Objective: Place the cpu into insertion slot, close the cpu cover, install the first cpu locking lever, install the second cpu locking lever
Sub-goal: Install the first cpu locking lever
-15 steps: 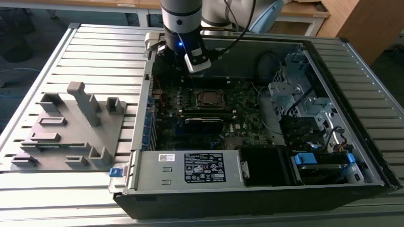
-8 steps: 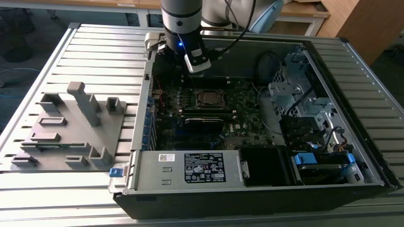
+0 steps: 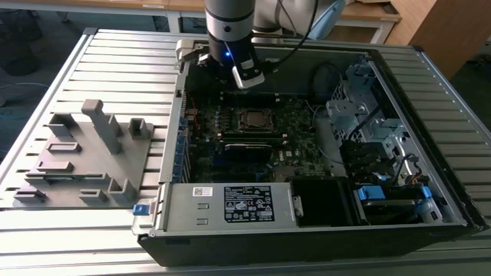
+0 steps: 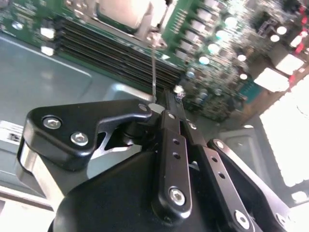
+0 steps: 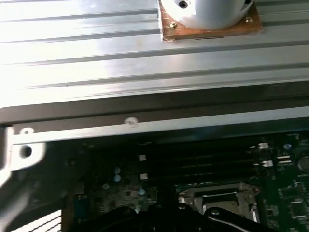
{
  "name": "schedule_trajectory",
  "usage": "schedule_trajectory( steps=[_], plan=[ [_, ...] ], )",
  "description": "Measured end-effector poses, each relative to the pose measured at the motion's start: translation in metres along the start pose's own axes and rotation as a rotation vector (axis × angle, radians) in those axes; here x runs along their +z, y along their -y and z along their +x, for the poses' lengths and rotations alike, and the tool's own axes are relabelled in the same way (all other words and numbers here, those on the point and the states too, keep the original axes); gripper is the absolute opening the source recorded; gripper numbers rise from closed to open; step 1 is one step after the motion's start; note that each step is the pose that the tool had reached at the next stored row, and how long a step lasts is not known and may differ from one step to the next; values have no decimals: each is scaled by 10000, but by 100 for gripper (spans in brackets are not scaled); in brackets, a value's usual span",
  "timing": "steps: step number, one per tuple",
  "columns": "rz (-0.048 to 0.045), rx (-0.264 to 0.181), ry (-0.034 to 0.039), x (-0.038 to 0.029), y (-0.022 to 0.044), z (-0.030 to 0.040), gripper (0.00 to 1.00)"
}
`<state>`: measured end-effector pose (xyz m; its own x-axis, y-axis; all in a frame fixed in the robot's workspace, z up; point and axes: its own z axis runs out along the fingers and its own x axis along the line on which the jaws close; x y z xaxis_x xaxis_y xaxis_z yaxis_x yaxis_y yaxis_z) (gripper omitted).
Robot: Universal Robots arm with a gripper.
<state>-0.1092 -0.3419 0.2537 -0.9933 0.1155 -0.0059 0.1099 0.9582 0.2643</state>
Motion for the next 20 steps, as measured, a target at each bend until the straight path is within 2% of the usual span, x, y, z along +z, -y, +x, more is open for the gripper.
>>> schedule_trajectory(
  steps=[9, 14, 20],
  plan=[
    [3, 6, -13, 15, -39, -355, 10],
    [4, 6, -12, 16, -40, -366, 10],
    [4, 3, -6, 73, -25, -367, 10]
  ],
)
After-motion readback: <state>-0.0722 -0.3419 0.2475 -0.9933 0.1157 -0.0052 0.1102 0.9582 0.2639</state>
